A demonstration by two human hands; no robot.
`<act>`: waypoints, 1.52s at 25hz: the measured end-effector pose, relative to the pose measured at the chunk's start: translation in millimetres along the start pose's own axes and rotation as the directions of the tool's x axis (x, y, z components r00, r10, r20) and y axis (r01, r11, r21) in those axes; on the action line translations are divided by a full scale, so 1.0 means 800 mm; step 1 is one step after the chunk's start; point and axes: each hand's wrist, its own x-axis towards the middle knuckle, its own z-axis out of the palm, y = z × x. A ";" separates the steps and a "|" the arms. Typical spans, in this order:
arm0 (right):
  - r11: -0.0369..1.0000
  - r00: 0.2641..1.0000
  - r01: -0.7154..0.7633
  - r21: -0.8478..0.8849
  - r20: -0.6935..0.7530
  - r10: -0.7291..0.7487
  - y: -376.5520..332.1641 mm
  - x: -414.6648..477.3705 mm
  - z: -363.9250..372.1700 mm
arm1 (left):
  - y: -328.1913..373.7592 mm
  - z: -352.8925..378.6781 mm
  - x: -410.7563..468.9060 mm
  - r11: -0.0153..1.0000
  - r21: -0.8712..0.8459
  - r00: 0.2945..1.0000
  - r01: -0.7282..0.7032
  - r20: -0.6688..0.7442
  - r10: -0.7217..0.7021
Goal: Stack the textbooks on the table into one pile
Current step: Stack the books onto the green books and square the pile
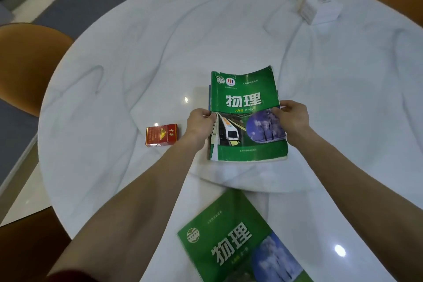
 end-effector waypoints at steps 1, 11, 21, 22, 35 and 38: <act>1.000 1.000 0.001 -0.007 -0.002 -0.001 0.000 0.010 0.006 | 0.001 0.001 0.010 1.000 0.011 1.000 0.008 -0.010 -0.008; 0.991 1.000 -0.023 -0.134 -0.012 0.022 0.032 0.045 0.034 | -0.029 0.013 0.058 0.994 0.105 0.998 0.000 -0.063 0.006; 0.938 0.997 0.059 -0.342 -0.020 -0.070 0.045 0.039 0.033 | -0.057 0.018 0.062 0.860 0.487 0.979 -0.152 -0.042 0.197; 0.934 0.997 0.061 -0.351 -0.019 -0.072 0.045 0.039 0.034 | -0.058 0.017 0.063 0.846 0.510 0.980 -0.152 -0.031 0.194; 0.842 0.994 0.105 -0.530 0.055 -0.090 0.026 0.034 0.027 | -0.043 0.018 0.035 0.727 0.674 0.981 -0.128 -0.024 0.195; 0.772 0.969 0.245 -0.587 0.137 -0.204 0.020 0.010 0.017 | -0.039 0.006 0.006 0.657 0.732 0.961 -0.182 -0.008 0.275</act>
